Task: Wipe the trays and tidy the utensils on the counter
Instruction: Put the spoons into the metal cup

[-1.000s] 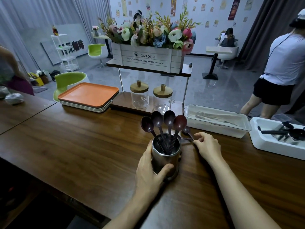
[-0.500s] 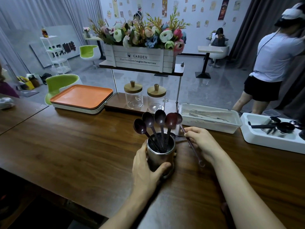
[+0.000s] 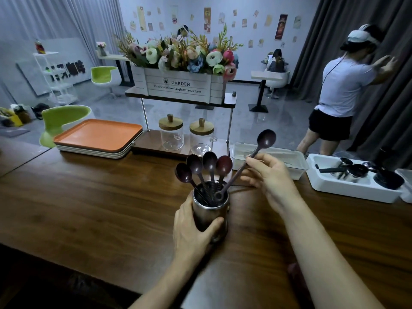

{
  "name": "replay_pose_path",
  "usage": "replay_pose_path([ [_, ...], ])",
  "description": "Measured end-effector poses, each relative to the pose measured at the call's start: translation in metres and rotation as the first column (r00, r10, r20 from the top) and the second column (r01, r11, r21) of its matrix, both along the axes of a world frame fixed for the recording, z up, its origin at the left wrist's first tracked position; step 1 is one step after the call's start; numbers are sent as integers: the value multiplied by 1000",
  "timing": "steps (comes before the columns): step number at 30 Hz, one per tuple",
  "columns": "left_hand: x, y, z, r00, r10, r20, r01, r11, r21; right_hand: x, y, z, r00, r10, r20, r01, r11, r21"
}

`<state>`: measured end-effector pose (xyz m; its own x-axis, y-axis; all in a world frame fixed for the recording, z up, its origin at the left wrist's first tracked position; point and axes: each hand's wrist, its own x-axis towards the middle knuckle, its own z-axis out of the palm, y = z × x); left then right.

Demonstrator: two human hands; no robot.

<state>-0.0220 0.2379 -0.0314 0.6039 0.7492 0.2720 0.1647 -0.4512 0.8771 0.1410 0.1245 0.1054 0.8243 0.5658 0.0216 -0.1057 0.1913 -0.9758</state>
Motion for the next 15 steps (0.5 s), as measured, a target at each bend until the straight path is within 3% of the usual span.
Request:
replay_pose_path([
  [4,0,0,0,1000,-3,2,3,1000,-2,-7,4,-5,986,-89,143,89,996,6],
  [7,1,0,0,1000,-11,10,11,1000,-7,-14,9,-15,963,-47,266,72,994,-84],
  [15,1,0,0,1000,-23,13,23,1000,-9,-27,14,-26,965,-13,262,62,982,-179],
])
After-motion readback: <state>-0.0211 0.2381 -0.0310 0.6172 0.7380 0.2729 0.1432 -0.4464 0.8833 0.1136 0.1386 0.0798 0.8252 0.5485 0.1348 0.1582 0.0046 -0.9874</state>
